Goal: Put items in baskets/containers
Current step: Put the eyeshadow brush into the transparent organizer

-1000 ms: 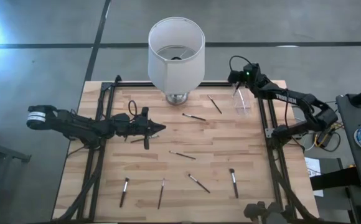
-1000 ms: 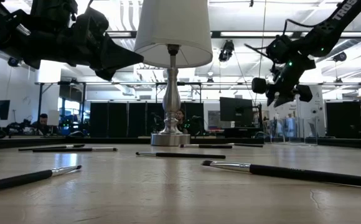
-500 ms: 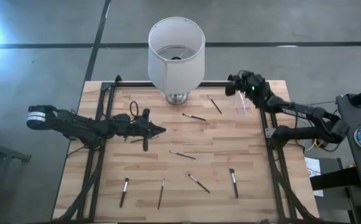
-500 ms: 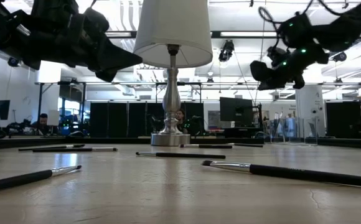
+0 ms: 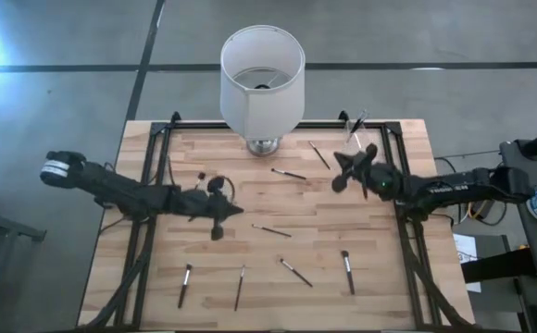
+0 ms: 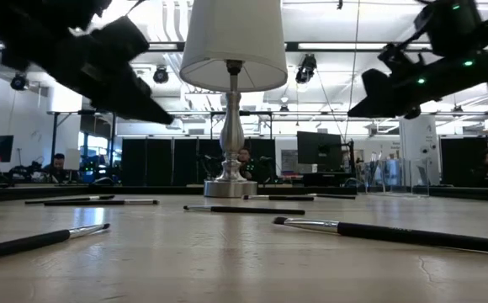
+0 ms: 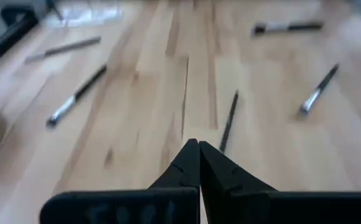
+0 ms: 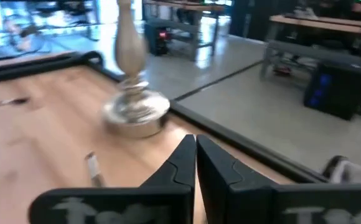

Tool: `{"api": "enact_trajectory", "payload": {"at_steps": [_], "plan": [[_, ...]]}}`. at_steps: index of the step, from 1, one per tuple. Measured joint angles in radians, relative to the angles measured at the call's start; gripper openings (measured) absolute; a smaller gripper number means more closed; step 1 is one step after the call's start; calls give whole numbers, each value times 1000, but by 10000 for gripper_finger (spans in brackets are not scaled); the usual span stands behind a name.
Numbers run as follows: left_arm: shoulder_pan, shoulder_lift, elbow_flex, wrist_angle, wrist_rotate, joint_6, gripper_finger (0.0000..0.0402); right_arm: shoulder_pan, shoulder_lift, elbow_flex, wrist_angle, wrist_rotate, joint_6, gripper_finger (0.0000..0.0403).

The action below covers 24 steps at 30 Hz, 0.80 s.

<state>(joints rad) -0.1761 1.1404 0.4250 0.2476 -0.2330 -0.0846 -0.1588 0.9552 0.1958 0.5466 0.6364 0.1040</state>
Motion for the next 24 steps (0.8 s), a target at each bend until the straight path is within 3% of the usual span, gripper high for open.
{"api": "enact_trajectory", "payload": {"at_steps": [5, 10, 13, 20, 24], "plan": [[-170, 7, 102, -238, -174, -244, 0, 167, 26, -22, 17, 79, 30, 8], [-287, 69, 184, -417, -199, -572, 3, 289, 60, -18, 15, 157, 36, 8], [-344, 160, 237, -422, -204, -700, 24, 335, 84, -6, 16, 205, 38, 8], [-391, 416, 414, -451, -207, -876, 92, 378, 137, 27, 14, 231, 34, 8], [-391, 525, 527, -579, -205, -956, 114, 386, 169, 41, 12, 231, 23, 8]]}}
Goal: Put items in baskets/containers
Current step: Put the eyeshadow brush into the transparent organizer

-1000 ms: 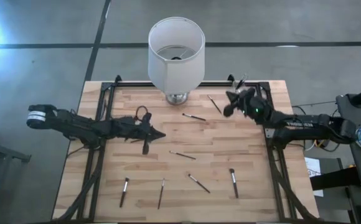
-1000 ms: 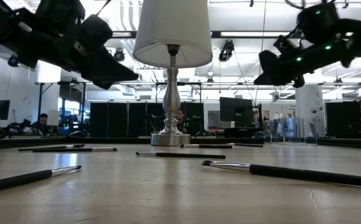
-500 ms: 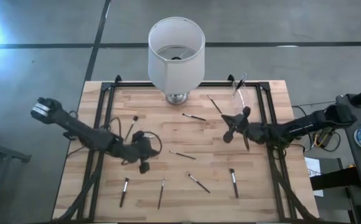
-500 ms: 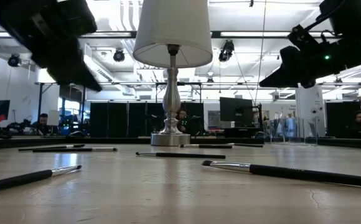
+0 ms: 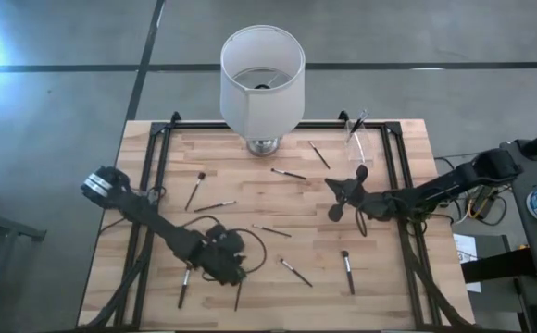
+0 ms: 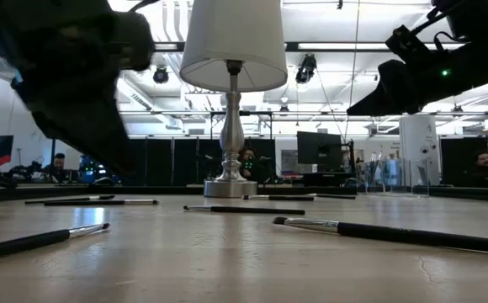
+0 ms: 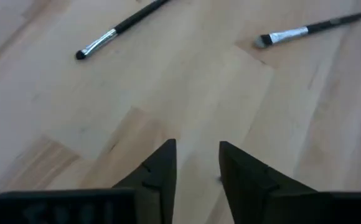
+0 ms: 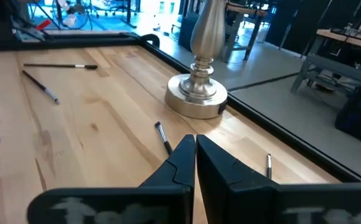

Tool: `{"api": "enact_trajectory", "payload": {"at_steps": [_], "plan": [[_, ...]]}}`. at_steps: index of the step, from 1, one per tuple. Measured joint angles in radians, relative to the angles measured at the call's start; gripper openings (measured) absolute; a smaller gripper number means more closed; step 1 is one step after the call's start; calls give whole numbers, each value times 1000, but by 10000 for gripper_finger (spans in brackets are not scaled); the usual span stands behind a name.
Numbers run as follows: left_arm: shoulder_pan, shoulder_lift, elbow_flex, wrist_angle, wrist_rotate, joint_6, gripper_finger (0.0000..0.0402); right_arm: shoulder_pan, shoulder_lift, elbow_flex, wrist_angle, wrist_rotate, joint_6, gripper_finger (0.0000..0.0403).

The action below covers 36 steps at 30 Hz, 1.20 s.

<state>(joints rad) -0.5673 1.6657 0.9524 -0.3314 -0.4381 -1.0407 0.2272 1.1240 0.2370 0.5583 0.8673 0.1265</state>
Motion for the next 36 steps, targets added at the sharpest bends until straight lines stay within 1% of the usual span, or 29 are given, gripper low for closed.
{"api": "enact_trajectory", "payload": {"at_steps": [4, 7, 9, 13, 15, 20, 29, 34, 36], "plan": [[0, 75, 114, -140, 3, -67, 124, 0, 23, 4, 0, 0, -3, 8], [0, 117, 187, -218, 25, -104, 126, 0, 32, 4, 0, 0, -3, 8], [-1, 140, 228, -249, 53, -123, 126, 0, 32, 4, 0, 0, -3, 8], [-4, 187, 270, -260, 115, -154, 126, 2, 30, 4, 0, 0, -7, 8], [-7, 200, 283, -275, 139, -174, 126, 3, 30, 4, 1, -1, -7, 8], [-13, 209, 288, -344, 150, -232, 126, 3, 30, 4, 1, -1, -7, 8], [-15, 209, 285, -298, 150, -228, 126, 6, 30, 4, 1, -2, -6, 8], [-15, 209, 267, -296, 152, -247, 126, 6, 30, 4, 1, -2, -7, 8], [-15, 209, 255, -265, 155, -248, 126, 6, 30, 4, 1, -3, -6, 8]]}}
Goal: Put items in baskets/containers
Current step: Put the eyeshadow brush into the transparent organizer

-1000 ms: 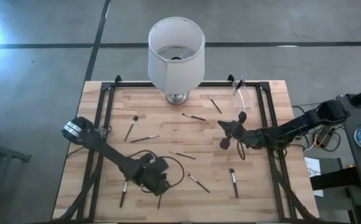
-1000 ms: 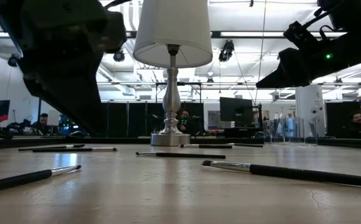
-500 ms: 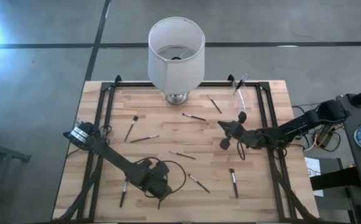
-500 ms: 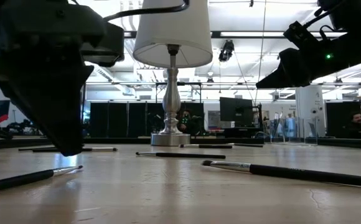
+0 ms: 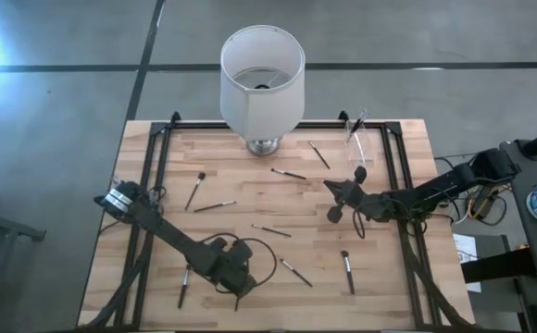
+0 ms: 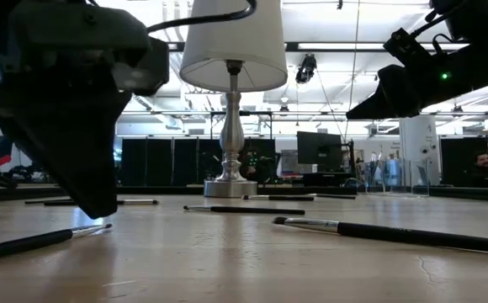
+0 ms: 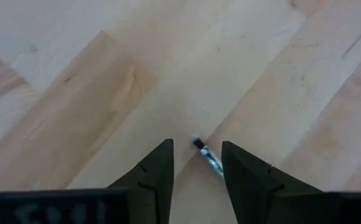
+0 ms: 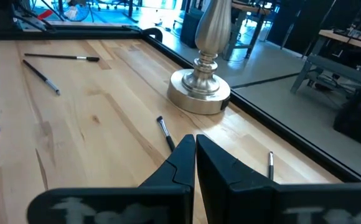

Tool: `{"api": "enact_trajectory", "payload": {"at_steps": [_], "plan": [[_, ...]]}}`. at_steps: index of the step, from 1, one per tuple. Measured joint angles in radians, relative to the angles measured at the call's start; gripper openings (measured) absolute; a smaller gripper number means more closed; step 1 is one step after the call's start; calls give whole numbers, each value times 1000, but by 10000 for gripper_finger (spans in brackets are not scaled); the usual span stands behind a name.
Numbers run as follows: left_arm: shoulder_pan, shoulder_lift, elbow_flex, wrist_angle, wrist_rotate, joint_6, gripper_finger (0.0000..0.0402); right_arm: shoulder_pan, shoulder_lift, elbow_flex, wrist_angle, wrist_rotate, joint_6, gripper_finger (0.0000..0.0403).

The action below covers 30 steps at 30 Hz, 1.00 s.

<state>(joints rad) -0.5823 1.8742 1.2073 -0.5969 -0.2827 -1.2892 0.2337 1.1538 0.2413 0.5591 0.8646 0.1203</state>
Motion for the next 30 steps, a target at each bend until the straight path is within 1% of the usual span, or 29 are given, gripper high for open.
{"api": "enact_trajectory", "payload": {"at_steps": [6, 14, 23, 26, 30], "plan": [[0, -3, -47, 71, 13, -2, 126, 0, 0, 0, 0, 0, 0, 8], [0, -3, -48, 25, 30, 46, 123, 0, 0, 0, 0, 0, 0, 8], [1, -4, -48, -61, 84, 127, 80, 0, 0, 0, 0, 0, 0, 8], [-1, -4, -47, -66, 92, 198, 66, 0, 0, 0, 0, 0, 0, 8], [-11, -13, -37, -82, 107, 380, 50, 0, 0, 0, 0, 0, 0, 8]]}}
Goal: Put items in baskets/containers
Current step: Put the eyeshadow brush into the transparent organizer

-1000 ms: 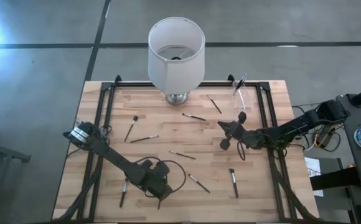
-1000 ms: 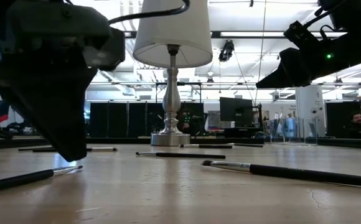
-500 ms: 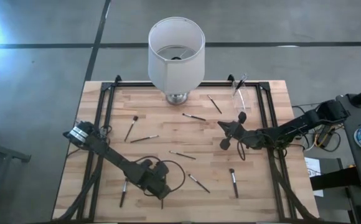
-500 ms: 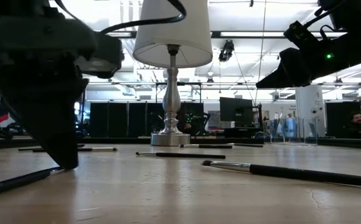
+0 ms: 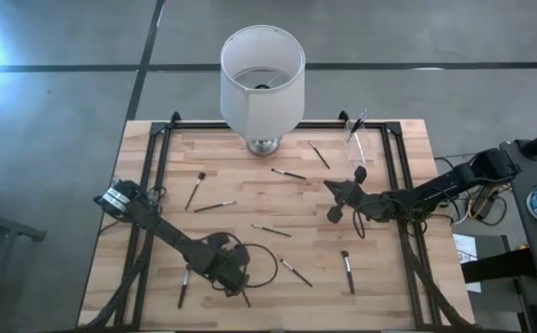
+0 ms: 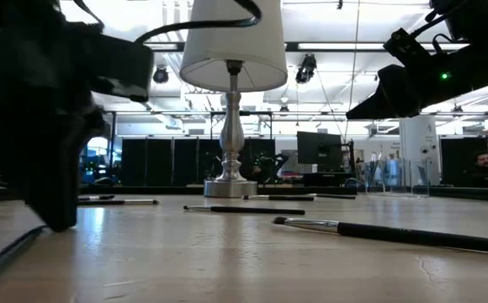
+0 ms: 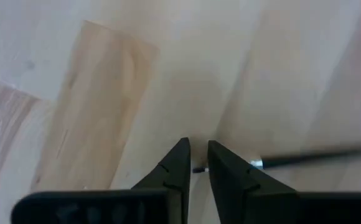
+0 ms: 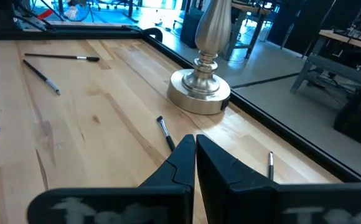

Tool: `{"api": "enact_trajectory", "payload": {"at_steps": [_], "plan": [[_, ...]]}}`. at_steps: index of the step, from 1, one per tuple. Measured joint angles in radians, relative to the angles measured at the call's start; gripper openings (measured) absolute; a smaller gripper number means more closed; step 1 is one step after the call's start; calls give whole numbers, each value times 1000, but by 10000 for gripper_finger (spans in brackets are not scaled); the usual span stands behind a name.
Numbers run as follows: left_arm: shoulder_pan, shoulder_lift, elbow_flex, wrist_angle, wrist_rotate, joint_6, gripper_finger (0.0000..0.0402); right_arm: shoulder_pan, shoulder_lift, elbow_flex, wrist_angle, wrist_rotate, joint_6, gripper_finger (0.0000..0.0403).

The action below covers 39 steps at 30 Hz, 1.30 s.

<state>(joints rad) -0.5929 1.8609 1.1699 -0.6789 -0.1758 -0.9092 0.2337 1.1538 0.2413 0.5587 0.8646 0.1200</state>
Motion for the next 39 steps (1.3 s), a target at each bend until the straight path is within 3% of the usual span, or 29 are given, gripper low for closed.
{"api": "enact_trajectory", "payload": {"at_steps": [5, 11, 15, 20, 30, 39], "plan": [[-14, -41, 27, -76, 36, 203, 42, 0, 0, 0, -2, 0, 1, 8], [-33, -60, 34, -142, 17, 264, 42, 0, 0, 0, -2, -2, 0, 8], [-60, -62, 35, -49, 68, 205, 42, 0, 0, 0, -2, -2, 0, 8], [-113, -62, 37, 94, 59, 93, 42, 0, 0, 0, -2, -2, 0, 8], [-218, -18, 36, 65, -8, -66, 46, 0, 0, 0, -2, -3, 3, 8], [-220, 4, 38, 5, -24, -138, 101, 0, 0, 0, -1, -4, 8, 8]]}}
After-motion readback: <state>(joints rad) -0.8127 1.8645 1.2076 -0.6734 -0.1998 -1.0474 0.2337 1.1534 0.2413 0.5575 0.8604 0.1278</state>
